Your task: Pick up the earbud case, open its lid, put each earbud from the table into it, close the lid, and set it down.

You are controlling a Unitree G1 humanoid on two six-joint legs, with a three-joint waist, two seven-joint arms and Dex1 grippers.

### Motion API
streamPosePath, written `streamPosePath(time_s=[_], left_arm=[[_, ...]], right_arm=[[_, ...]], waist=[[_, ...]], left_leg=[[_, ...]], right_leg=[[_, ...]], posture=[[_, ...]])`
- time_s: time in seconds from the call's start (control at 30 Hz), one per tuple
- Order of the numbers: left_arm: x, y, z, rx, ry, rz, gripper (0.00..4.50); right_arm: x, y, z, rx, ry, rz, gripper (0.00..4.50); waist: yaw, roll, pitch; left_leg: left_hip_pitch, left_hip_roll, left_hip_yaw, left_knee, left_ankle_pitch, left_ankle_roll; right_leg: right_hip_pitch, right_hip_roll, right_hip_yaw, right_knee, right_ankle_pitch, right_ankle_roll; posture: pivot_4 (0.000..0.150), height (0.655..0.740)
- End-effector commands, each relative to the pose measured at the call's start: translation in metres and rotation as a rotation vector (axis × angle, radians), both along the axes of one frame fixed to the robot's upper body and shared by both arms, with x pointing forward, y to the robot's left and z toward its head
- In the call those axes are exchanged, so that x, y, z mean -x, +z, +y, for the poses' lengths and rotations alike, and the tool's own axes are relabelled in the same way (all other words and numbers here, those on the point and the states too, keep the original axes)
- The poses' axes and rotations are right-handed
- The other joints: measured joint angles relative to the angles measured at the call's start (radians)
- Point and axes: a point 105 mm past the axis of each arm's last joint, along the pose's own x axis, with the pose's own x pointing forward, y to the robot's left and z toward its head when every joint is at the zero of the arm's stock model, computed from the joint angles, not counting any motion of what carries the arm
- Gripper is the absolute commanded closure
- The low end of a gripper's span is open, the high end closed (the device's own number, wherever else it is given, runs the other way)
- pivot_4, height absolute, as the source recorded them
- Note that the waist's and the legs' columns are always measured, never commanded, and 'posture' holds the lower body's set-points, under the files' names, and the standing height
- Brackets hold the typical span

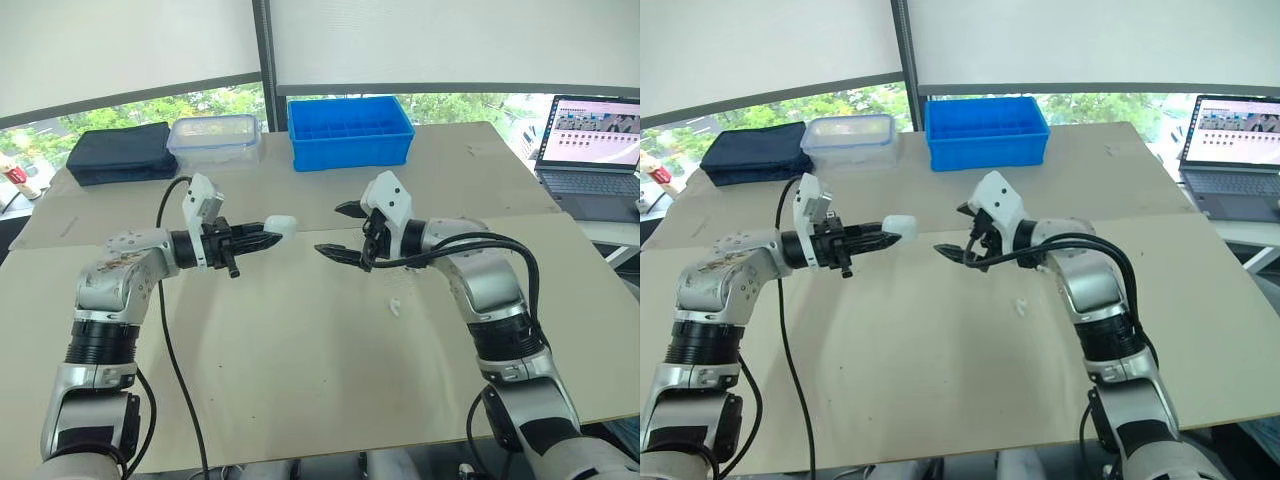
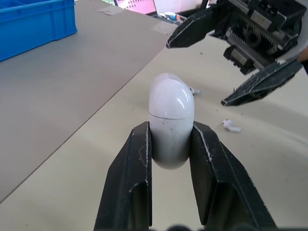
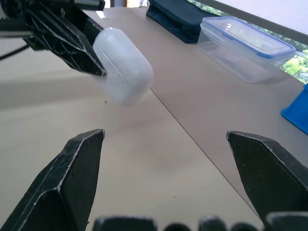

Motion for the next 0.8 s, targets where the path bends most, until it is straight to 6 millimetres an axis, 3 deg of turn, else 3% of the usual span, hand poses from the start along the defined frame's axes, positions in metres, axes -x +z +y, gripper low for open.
streamPosePath(time_s=[0.03,0.27,0.8], left_arm=[[0.008,0.016,-0.007,0.036,-0.019,-0.052,3.91],[0.019,0.012,-0.018,0.015,-0.066,-0.049,3.91],[0.023,0.001,-0.017,-0.029,-0.095,-0.035,3.91]], right_arm=[[0.009,0.013,0.013,-0.057,0.012,-0.035,0.02],[0.001,0.02,0.023,-0.123,-0.012,0.007,0.02],[-0.018,0.037,0.006,-0.216,-0.101,0.047,0.02]], waist=[[0.001,0.0,0.0],[0.002,0.0,0.0],[0.002,0.0,0.0]], left_leg=[[0.0,0.0,0.0,0.0,0.0,0.0],[0.0,0.0,0.0,0.0,0.0,0.0],[0.0,0.0,0.0,0.0,0.0,0.0]], right_leg=[[0.0,0.0,0.0,0.0,0.0,0.0],[0.0,0.0,0.0,0.0,0.0,0.0],[0.0,0.0,0.0,-0.001,0.0,0.0]], posture=[[0.15,0.74],[0.15,0.74],[0.15,0.74]])
